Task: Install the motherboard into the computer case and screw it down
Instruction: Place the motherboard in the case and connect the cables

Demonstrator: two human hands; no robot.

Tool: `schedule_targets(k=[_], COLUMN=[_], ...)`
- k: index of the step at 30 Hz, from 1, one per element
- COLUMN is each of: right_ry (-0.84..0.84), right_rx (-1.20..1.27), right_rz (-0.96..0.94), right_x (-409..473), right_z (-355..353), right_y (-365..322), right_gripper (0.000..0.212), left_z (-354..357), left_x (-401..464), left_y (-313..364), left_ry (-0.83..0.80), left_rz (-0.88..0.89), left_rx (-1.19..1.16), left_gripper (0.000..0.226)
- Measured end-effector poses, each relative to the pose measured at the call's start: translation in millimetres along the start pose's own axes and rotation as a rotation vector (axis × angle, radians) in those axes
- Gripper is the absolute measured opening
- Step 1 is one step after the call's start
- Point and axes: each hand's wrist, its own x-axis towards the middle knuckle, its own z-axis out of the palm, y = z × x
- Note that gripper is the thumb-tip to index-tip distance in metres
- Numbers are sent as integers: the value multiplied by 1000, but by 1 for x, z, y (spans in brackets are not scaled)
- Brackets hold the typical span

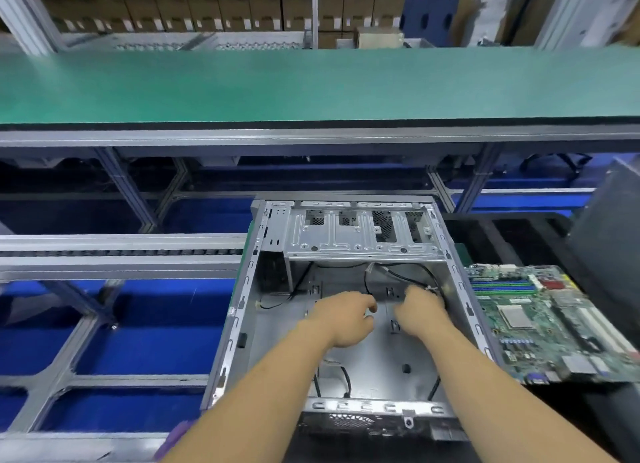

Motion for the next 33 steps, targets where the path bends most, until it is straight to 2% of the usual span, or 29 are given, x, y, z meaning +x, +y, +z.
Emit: schedule_targets(k=[3, 5, 8, 11, 13, 17, 19, 21, 25, 29, 33], right_ry=[53, 50, -73, -188, -262, -395, -394, -389, -390, -393, -407], right_rx=[107, 54, -7, -114, -183, -329, -352, -367, -378, -402, -413], right_rz=[30, 34, -113, -225, -258, -262, -279, -293, -285, -265, -277], right_x=[1, 0, 0, 2, 4, 10, 14, 15, 16, 16, 13], right_z=[-3, -4, 4, 12, 18, 23, 24, 25, 24, 23, 22], right_y=[0, -1, -3, -3, -5, -11, -13, -13, -13, -14, -14], right_gripper=[44, 46, 16, 7, 14, 40, 41, 38, 36, 37, 36], left_z=[13, 16, 10, 3, 0, 3, 9, 9, -11, -17, -18], left_x=[0, 0, 5, 16, 28, 52, 61, 67, 72, 74, 67], left_y=[5, 1, -10, -12, -9, 0, 0, -8, -41, -51, -32], left_ry=[11, -14, 7, 28, 11, -108, -151, -122, -104, -104, -80], left_rz=[8, 17, 11, 48, 73, 80, 4, -155, -517, -523, -421], left_rx=[-20, 21, 88, 223, 334, 495, 533, 539, 340, 220, 415], left_gripper=[40, 43, 46, 45, 47, 46, 42, 41, 48, 47, 38])
